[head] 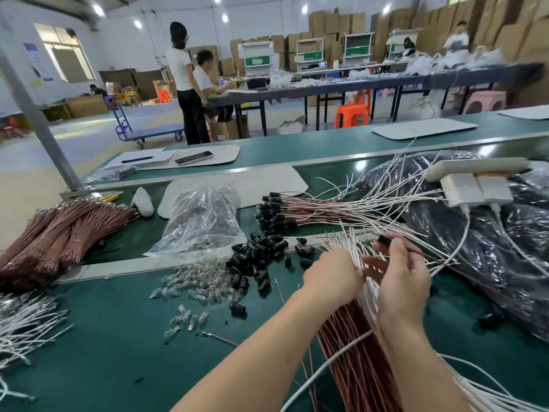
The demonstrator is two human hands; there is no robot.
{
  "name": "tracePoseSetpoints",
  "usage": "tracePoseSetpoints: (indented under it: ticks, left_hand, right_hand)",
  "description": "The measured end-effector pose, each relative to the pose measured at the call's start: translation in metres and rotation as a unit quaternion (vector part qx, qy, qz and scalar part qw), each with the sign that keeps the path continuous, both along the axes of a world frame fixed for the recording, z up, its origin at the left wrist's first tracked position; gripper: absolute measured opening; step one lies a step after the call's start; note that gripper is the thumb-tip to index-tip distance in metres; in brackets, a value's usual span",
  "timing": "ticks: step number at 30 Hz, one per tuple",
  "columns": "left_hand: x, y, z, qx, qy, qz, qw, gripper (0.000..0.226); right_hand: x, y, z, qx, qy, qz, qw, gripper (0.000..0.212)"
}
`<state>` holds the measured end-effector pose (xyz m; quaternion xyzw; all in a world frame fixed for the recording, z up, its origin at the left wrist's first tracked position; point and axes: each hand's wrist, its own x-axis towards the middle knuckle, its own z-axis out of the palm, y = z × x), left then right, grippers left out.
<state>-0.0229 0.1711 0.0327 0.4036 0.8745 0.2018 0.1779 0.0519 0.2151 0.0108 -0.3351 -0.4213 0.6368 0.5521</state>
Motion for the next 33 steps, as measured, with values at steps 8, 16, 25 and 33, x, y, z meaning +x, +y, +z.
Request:
tracePoseSetpoints:
  ticks: [8,16,25,33]
  left_hand:
    - [0.001,0.003,-0.003,-0.015,0.011,0.025,1.0,0.023]
    - [-0.007,-0.012,0.024,0.241,-0.199,0.079,0.947,0.019]
    - [-0.048,-0.121,0.095,0.693,-0.288,0.184,0.635,0.014]
    - [-0.042,-0.195,0.009,0.637,-0.407,0.328,0.567,0.026]
  right_hand:
    - [-0.002,0.0,0.002,0.014,-0.005,-0.017,1.0,0.023]
    - [0.005,-0.008,0.008,0.019,0.002,-0.031,0.999,0.018]
    - [0.009,-0.031,0.027,-0.052,0.147,0.431,0.889,0.026]
    - [-0.015,-0.066,0.006,-0.048,0.061,0.515,0.853,0.023]
